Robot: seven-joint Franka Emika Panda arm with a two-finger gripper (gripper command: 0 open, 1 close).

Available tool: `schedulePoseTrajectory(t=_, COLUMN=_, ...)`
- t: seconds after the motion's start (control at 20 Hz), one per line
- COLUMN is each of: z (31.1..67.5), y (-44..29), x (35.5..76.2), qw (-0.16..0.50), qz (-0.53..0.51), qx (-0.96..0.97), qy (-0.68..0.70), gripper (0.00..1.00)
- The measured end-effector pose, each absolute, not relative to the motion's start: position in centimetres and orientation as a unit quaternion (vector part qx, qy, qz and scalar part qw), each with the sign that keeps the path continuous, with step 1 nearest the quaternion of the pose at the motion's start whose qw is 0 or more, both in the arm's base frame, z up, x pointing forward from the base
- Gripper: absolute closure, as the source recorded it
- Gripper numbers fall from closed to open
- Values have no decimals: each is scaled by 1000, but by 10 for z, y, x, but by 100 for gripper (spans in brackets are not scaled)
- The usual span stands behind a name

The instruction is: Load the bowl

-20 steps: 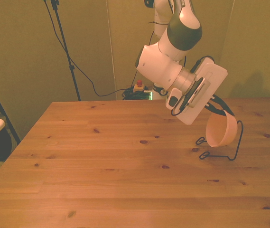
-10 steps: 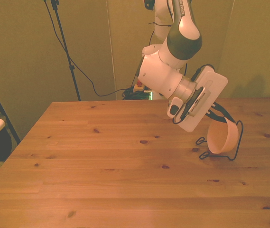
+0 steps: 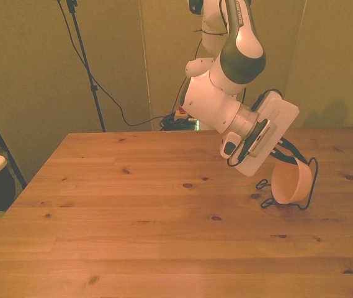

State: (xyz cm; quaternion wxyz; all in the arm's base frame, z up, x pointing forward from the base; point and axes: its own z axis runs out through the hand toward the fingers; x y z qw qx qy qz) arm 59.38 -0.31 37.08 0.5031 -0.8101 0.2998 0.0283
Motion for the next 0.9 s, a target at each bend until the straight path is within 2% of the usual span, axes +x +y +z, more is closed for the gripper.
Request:
schedulePoseTrajectory(t=0.25, z=373, y=-4, x=594, qw=506, qz=26, qx=-808, qy=300, gripper=0)
schedulePoseTrajectory(t=0.5, z=414, y=-25, x=582, qw=510, qz=-4, qx=-805, qy=303, gripper=0)
schedulePoseTrajectory(t=0.9, z=482, y=-66, x=490, qw=395, qz=-19, qx=-846, qy=357, gripper=0)
